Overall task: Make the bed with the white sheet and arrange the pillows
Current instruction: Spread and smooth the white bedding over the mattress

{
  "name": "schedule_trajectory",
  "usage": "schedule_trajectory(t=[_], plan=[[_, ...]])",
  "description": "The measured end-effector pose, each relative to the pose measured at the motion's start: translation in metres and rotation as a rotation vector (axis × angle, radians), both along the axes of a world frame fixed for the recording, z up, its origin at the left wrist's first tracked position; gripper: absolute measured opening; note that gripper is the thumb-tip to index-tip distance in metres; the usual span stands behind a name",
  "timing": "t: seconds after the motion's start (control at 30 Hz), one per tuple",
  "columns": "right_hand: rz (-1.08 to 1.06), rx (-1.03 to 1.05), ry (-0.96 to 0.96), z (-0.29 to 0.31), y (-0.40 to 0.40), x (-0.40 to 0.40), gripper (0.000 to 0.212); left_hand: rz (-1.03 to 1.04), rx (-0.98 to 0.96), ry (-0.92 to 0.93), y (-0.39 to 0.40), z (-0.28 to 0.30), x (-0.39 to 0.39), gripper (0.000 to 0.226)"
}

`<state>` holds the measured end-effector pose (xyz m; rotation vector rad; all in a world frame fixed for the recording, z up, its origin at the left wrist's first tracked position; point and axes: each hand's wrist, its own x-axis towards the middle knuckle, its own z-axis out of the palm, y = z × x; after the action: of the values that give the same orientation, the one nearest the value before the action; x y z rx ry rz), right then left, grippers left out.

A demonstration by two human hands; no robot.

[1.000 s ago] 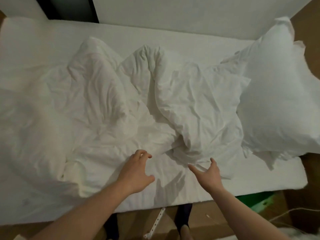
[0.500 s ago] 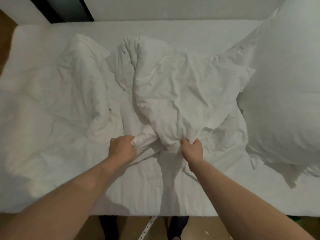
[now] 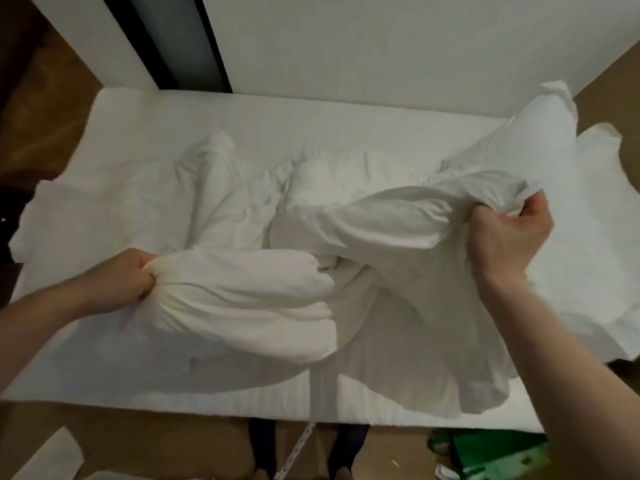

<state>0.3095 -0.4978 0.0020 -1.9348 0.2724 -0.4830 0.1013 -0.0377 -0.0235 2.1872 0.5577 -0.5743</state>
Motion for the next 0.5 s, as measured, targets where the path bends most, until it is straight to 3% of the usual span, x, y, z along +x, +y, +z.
schedule_trajectory(t=[0.07,0.13,0.23,0.27,0.33,0.43,0.5], plan=[[0.067,-0.132,0.259,-0.021,0.014,-0.019,0.017,-0.09,0.149,0.116,0.02,-0.024,-0.008,0.017],[0.174,-0.349,0.637,-0.06,0.017,-0.046,0.027,-0.368,0.28,0.41,0.02,-0.052,-0.021,0.014],[0.446,-0.63,1.179,-0.114,0.016,-0.101,0.048,-0.656,0.243,0.757,-0.01,-0.088,-0.031,0.033],[0.503,-0.642,1.324,-0.125,0.018,-0.119,0.051,-0.7,0.244,0.755,-0.026,-0.093,-0.025,0.029],[0.548,-0.571,1.531,-0.141,0.019,-0.147,0.052,-0.691,0.243,0.571,-0.058,-0.102,0.002,0.02],[0.583,-0.568,1.657,-0.156,0.005,-0.166,0.054,-0.491,0.175,0.201,-0.106,-0.106,0.055,0.016],[0.616,-0.599,1.703,-0.161,-0.012,-0.163,0.05,-0.398,0.132,0.091,-0.134,-0.109,0.089,0.017]])
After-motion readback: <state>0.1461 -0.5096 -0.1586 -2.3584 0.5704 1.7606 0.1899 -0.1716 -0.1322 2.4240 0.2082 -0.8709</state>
